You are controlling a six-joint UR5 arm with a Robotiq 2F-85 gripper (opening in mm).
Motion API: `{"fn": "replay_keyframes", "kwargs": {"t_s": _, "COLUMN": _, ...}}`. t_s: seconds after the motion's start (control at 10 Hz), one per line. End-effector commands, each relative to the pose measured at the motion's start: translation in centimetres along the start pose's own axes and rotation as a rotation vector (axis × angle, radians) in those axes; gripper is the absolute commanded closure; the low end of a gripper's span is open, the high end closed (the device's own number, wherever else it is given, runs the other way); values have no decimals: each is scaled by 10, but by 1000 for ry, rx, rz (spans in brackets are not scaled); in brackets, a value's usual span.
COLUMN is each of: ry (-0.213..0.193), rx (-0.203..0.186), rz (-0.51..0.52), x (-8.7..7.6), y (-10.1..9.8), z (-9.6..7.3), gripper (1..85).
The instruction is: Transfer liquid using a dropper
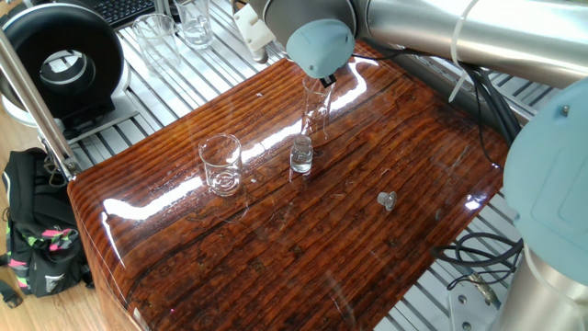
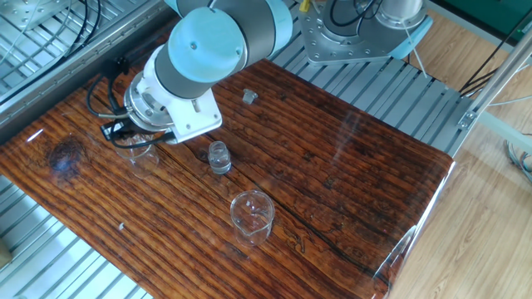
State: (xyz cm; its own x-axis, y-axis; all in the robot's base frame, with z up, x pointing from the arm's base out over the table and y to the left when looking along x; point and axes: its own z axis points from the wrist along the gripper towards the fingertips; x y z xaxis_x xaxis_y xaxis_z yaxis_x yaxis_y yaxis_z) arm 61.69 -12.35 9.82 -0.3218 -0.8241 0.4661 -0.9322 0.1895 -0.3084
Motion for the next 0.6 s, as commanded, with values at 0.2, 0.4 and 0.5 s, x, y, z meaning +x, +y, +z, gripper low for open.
{"fn": "replay_keyframes", "kwargs": {"t_s": 0.2, "ry": -15, "rx": -10, "rz": 4, "x": 0, "y": 5, "z": 4, "gripper": 837}}
{"fn": "replay_keyframes", "kwargs": {"t_s": 0.4, "ry": -21, "rx": -12, "rz": -1, "x": -1, "y": 5, "z": 3, "gripper": 837}}
{"fn": "replay_keyframes", "kwargs": {"t_s": 0.5, "ry": -23, "rx": -13, "rz": -7, "x": -2, "y": 5, "z": 2, "gripper": 837}}
